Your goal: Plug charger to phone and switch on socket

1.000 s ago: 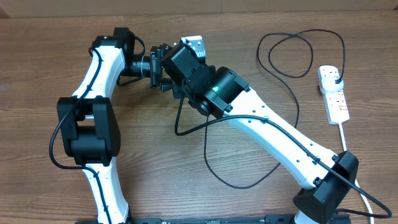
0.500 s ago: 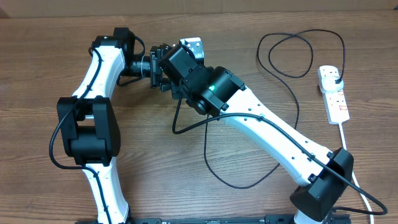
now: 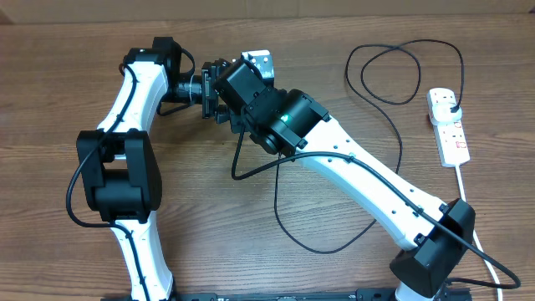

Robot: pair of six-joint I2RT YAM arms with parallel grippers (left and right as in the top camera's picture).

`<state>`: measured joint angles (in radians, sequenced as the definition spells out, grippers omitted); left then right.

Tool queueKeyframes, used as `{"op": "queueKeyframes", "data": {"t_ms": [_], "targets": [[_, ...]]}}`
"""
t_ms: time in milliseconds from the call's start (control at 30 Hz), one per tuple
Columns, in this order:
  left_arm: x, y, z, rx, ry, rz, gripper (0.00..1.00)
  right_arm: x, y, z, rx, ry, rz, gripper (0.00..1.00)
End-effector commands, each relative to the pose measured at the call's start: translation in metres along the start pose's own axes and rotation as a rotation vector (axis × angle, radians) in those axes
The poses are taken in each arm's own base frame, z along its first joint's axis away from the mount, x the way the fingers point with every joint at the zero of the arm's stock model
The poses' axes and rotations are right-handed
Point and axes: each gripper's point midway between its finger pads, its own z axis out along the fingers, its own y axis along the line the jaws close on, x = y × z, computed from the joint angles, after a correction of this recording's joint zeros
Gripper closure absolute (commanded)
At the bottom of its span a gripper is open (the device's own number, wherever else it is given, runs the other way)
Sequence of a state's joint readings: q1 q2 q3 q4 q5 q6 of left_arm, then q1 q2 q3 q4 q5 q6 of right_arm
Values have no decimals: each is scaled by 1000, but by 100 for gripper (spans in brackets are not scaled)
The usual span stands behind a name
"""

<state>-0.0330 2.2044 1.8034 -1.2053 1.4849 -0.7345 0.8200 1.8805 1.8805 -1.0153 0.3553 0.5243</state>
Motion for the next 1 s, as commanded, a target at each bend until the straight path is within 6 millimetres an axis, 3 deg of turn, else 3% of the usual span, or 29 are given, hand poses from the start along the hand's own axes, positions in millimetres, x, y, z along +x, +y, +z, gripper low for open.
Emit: {"op": "queueKeyframes", "data": {"t_ms": [0,500,800,967], "targets": [[12,-14,2,34,37,24,27,-2,2,-1,2,-11,5,80],[12,-14,2,34,37,28,23,-2,2,-1,1,-12,5,85],[12,-15,2,36,39,46,21,-4,3,-1,-4,-21,10,94],[12,-15,2,36,39,45,12,-6,4,-2,-9,-27,13,96]]}}
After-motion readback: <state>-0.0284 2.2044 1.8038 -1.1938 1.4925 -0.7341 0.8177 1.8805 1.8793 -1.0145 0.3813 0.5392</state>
